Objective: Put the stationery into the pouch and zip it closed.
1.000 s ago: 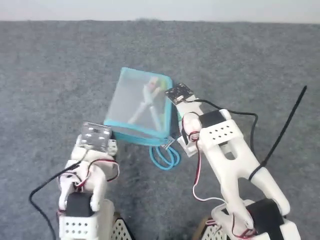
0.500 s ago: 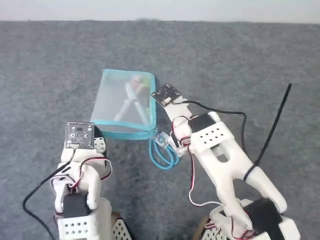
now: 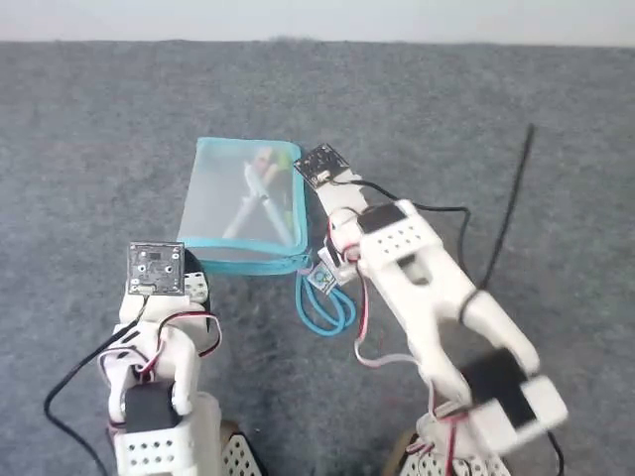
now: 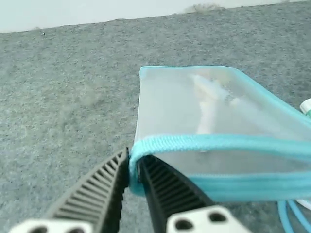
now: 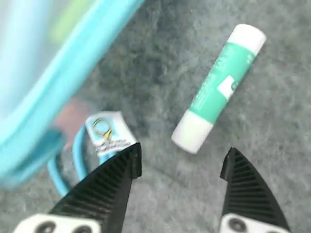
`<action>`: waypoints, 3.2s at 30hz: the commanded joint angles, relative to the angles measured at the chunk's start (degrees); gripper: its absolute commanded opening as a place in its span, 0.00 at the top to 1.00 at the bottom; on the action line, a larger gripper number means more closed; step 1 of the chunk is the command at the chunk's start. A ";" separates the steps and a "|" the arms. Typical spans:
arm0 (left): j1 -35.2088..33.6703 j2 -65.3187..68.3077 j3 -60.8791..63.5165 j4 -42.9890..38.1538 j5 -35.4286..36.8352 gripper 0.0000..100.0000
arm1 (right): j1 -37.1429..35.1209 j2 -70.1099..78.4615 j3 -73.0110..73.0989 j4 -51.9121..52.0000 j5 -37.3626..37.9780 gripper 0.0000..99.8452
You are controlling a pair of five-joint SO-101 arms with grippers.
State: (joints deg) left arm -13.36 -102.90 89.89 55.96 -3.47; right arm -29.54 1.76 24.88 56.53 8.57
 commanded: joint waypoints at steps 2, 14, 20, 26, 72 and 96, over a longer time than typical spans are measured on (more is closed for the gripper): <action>-0.35 -1.32 -2.95 -2.29 1.05 0.99 | 1.10 5.67 -8.97 -1.19 -0.97 0.75; -0.26 -1.32 -2.86 -2.29 1.05 0.99 | 7.16 16.31 -15.74 -0.66 -1.67 0.75; -0.26 -1.32 -2.33 -2.46 0.97 0.99 | 7.69 16.57 -14.95 1.27 -1.58 1.00; -0.26 -1.32 -1.63 -2.73 0.97 0.99 | 7.69 12.53 -16.18 11.21 -1.67 0.99; 24.70 -1.23 1.01 -1.49 -1.93 0.99 | -6.46 -24.75 2.20 20.18 5.98 0.99; 30.86 -1.32 0.31 1.49 -7.21 0.99 | -5.32 9.54 -44.57 34.42 -3.08 0.99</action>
State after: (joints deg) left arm 13.98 -102.90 91.82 56.13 -9.89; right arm -35.08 10.37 -11.69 91.16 6.81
